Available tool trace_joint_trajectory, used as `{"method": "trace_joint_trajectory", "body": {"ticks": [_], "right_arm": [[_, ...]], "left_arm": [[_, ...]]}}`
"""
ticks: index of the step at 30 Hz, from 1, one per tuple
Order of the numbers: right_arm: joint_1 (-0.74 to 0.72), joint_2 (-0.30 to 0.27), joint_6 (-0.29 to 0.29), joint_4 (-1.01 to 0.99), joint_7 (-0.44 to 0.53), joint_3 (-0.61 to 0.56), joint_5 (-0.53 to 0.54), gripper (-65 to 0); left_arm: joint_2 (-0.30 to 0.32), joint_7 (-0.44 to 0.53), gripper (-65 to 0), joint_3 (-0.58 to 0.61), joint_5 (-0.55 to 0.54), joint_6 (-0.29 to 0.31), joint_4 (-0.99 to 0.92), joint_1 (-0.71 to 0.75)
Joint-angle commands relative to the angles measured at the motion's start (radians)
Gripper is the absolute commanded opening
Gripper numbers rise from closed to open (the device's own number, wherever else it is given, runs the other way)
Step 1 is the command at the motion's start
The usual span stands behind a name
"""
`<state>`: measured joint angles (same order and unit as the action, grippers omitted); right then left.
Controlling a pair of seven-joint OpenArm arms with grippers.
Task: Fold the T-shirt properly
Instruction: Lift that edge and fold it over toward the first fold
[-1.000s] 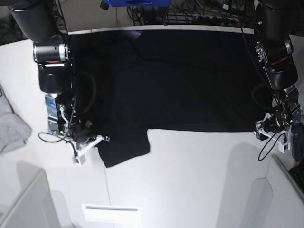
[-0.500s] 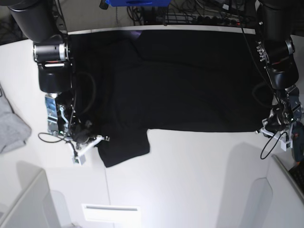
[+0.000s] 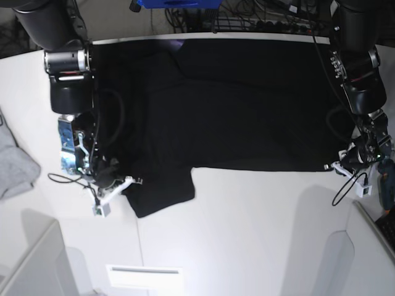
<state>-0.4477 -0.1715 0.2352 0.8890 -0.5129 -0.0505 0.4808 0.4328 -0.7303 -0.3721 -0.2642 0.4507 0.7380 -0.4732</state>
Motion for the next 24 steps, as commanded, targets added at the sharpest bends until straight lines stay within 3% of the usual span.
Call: {"method": "trace_joint_trajectory", "body": {"ticks": [1, 9, 12, 16, 20, 24], "right_arm": [[-0.033, -0.009, 0.003, 0.038, 0.024, 0.002, 0.011, -65.0], [0.002, -0.01, 0.003, 0.149, -0.019, 0.002, 0.011, -65.0], [0.042, -0.026, -0.01, 0.221, -0.02, 0.002, 0.011, -65.0], [0.103, -0.035, -0.056, 0.322, -0.02, 0.002, 0.012, -65.0], [0.157, -0.053, -0.059, 0.405, -0.037, 0.005, 0.014, -65.0], [0.197, -0.047, -0.059, 0.451, -0.068, 0.084, 0.014, -65.0]], "left_arm": [[0.019, 0.007, -65.0, -0.006, -0.013, 0.015, 0.045, -0.028], [0.016, -0.116, -65.0, -0.107, -0.014, 0.026, 0.282, 0.063], [0.019, -0.119, -65.0, -0.11, -0.014, 0.027, 0.329, 0.112], [0.019, -0.119, -65.0, -0.112, -0.014, 0.087, 0.366, 0.166], [0.016, -0.12, -65.0, -0.187, -0.014, 0.102, 0.403, 0.219], [0.021, -0.12, -65.0, -0.216, -0.034, 0.104, 0.437, 0.258]]}}
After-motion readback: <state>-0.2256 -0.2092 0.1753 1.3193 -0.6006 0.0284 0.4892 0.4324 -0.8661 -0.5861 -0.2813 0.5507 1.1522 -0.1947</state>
